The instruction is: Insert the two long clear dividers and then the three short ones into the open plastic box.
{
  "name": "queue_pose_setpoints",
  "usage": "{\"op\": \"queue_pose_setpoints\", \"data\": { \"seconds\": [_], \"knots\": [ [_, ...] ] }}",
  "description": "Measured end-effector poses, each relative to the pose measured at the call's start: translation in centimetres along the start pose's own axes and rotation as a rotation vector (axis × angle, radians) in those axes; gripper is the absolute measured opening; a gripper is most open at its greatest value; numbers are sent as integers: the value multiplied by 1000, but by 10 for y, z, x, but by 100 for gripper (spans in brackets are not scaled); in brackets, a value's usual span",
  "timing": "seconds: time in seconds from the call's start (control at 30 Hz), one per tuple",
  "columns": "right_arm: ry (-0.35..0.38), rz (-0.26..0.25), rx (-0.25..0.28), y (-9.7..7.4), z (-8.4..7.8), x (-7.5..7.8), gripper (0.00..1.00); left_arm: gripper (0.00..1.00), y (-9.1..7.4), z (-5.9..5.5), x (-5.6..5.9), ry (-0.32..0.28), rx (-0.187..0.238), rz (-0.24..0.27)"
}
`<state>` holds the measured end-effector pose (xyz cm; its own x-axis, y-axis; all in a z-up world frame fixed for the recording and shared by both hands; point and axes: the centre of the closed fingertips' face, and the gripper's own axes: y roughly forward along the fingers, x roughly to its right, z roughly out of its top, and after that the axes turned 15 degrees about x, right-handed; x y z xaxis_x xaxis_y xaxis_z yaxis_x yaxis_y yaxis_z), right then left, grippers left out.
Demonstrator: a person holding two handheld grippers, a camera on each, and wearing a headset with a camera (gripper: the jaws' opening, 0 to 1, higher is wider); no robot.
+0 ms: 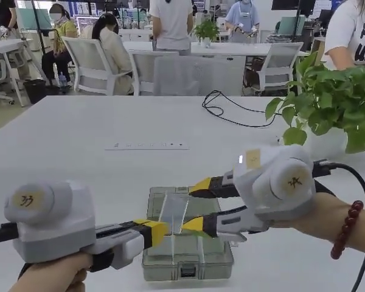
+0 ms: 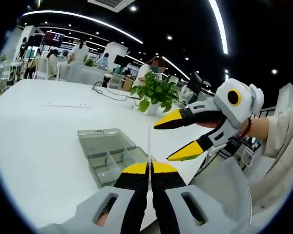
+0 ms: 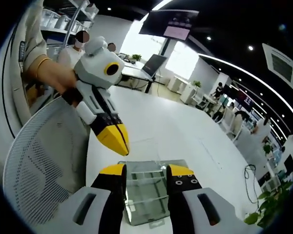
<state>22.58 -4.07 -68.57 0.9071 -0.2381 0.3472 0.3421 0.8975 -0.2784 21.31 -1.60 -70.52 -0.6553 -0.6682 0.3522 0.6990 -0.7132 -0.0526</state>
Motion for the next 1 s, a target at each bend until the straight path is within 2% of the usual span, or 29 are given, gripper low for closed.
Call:
{"op": "queue_pose_setpoints", "data": {
  "seconds": [0.13,0.3,0.37,0.5,0.6,0.7,0.83,1.0],
  "knots": [
    [31,19,18,0,3,-2,32,0,-4,-9,-2,128,-63,-26],
    [52,76,22,0,3,-10,30,0,-6,-12,2,210,-83,-63],
    [51,92,20,1,3,-13,30,0,-7,-14,4,257,-108,-85],
    [60,125,22,1,2,-20,29,0,-8,-17,8,295,-130,-117],
    [62,168,12,0,-2,-28,28,0,-8,-17,16,330,-134,-177],
    [68,189,11,-2,-3,-32,27,0,-10,-20,20,355,-148,-206],
    [71,215,8,-4,-6,-36,26,0,-13,-23,28,387,-156,-272],
    [93,273,14,-6,-7,-45,24,0,-15,-26,35,427,-175,-334]
  ]
}}
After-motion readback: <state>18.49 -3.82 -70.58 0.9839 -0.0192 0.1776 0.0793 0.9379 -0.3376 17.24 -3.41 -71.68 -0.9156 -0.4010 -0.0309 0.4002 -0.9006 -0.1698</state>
